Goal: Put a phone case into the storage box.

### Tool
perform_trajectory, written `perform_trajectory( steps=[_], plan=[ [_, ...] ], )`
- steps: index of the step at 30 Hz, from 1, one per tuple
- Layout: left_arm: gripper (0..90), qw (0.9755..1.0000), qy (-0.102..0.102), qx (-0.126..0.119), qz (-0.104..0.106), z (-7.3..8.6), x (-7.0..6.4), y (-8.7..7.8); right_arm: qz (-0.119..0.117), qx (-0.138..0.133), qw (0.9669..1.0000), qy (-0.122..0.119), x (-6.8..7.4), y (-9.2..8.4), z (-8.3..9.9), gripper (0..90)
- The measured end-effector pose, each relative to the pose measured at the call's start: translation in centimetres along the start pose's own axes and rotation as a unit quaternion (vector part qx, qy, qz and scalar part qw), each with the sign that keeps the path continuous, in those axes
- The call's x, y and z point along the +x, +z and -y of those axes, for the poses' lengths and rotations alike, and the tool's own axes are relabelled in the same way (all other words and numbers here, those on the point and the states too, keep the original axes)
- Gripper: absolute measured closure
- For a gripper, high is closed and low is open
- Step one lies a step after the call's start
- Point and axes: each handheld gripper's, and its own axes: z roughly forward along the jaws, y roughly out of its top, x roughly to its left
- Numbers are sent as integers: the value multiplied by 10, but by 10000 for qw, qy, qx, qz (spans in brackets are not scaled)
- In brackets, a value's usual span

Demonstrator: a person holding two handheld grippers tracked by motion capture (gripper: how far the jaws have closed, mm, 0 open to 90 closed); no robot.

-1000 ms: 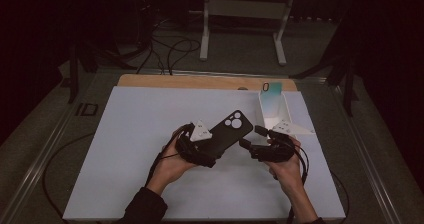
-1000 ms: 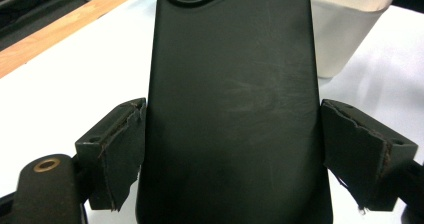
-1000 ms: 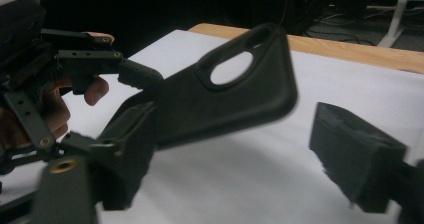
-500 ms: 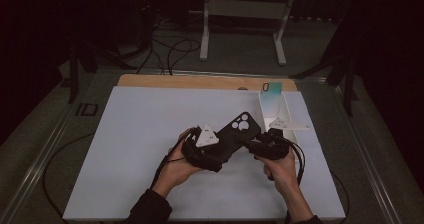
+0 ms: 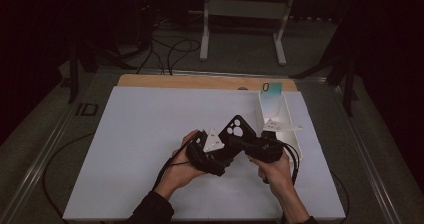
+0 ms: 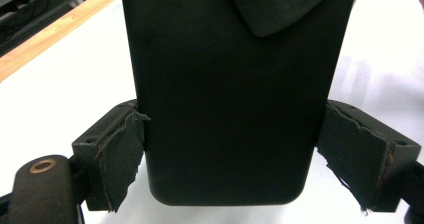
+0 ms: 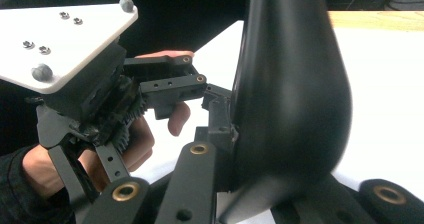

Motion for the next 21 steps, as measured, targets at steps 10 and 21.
perform_trajectory(
  steps=[10,21],
  plan=[
    [147,9988,-351,-193,267,3,13,-9,28,-36,9999,-97,0,-2,-1,858],
    [113,9943,-537,-253,889,8,21,-14,-308,62,9981,-536,7,-12,-1,857]
  ],
)
